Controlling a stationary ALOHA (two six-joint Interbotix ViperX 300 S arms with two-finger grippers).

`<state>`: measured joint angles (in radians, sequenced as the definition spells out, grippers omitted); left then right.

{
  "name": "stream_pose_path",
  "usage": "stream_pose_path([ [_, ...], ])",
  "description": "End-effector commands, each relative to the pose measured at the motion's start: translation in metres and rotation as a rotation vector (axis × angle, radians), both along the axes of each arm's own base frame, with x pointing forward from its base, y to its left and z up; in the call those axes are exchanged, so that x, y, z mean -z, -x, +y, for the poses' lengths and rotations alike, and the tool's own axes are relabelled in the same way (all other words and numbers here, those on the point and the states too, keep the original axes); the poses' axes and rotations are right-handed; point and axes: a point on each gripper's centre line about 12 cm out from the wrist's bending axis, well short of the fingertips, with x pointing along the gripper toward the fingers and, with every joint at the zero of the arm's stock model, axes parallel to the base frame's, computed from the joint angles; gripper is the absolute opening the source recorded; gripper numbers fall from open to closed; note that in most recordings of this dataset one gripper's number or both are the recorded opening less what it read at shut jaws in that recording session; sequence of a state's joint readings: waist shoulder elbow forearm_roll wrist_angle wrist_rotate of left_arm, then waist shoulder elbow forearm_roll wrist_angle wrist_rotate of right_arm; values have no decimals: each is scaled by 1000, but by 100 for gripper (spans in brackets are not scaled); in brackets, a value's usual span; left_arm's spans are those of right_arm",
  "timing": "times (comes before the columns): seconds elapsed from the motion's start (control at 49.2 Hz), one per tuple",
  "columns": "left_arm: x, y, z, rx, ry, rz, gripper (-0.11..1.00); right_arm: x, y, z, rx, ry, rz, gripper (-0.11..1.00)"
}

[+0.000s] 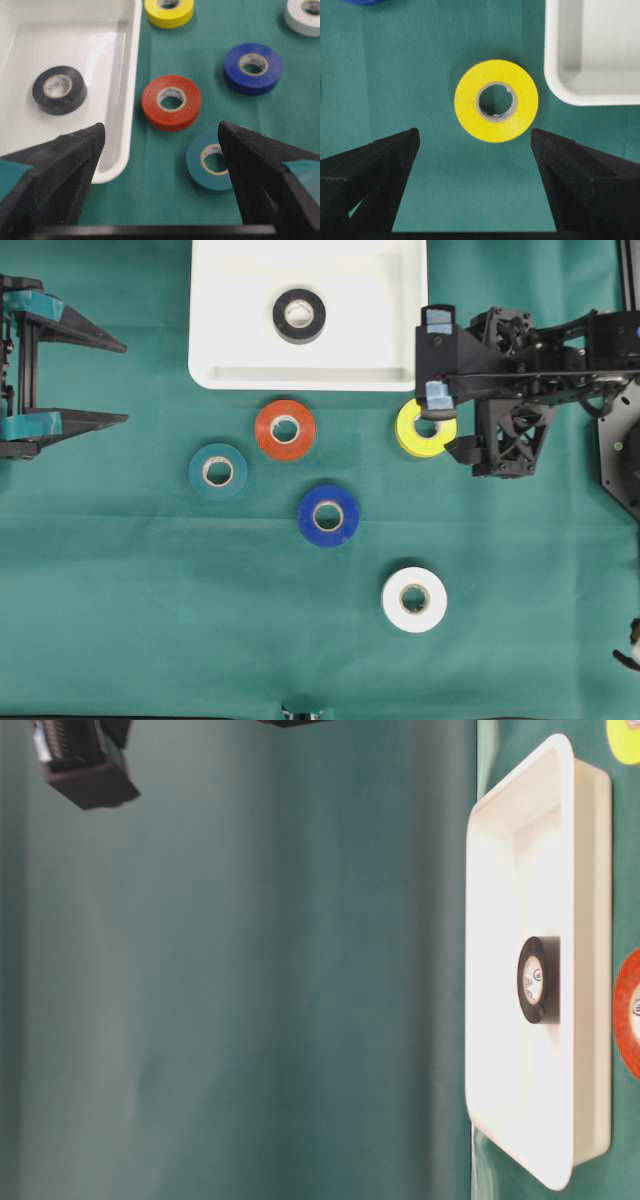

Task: Pick up the tape from a random location and place it into the white case.
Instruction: 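Move the right gripper left over the yellow tape roll, then lower the right gripper into the yellow roll's hole and close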

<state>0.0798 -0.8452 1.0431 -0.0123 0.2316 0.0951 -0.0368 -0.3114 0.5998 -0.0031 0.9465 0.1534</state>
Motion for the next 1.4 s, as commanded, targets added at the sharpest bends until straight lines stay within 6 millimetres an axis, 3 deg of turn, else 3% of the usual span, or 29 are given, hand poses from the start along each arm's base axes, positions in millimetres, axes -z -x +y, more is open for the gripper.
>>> stream_pose_path([
  [0.0, -5, -2, 0, 0, 2, -17, 94, 1, -5, 1, 1, -3, -17, 92],
  [0.915, 2, 0, 3, -16, 3, 0, 94, 105, -23, 6, 42, -18, 51, 92],
  [1.098, 2, 0, 4, -18, 3, 0, 94, 118, -24, 6, 45, -18, 41, 92],
  [1.382, 2, 0, 4, -18, 2, -5, 93, 121, -24, 6, 46, -19, 28, 92],
])
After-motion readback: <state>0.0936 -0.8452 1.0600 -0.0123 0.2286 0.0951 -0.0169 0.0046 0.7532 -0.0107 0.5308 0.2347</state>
